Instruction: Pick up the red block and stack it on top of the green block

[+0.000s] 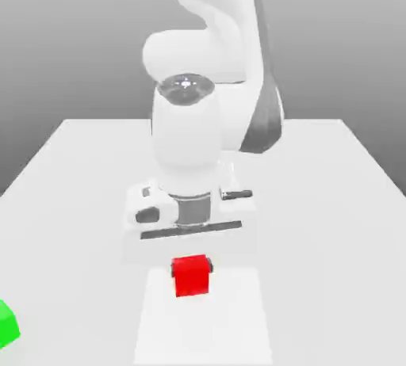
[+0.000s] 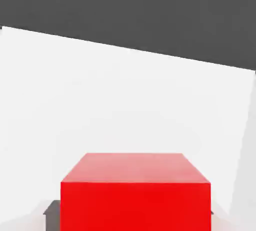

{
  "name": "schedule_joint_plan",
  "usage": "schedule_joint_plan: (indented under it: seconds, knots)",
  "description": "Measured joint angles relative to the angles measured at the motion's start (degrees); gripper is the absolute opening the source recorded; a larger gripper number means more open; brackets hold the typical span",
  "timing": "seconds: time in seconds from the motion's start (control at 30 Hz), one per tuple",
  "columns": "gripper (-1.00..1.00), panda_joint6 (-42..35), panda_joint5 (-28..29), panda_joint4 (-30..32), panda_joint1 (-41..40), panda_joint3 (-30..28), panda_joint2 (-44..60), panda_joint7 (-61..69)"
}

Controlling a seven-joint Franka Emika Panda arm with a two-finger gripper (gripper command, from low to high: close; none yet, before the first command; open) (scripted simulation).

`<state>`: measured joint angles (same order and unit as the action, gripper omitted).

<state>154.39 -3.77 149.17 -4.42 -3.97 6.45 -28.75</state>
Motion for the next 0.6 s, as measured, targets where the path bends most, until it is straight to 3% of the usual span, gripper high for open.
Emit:
schedule_joint_plan:
  seconds: [0.37,0.5,0.53,0.6]
  knots:
    - [-1.0,-9.6,-3.7,-18.5,-13.6,-10.5,8.9,5.4]
    - [-1.0,-6.1,-6.2,-21.3,-16.6,-10.2,15.0,7.6]
    - [1.0,-4.4,-7.1,-21.6,-17.2,-9.6,16.9,8.2]
    - [1.0,-4.4,-7.1,-21.6,-17.2,-9.6,16.9,8.2]
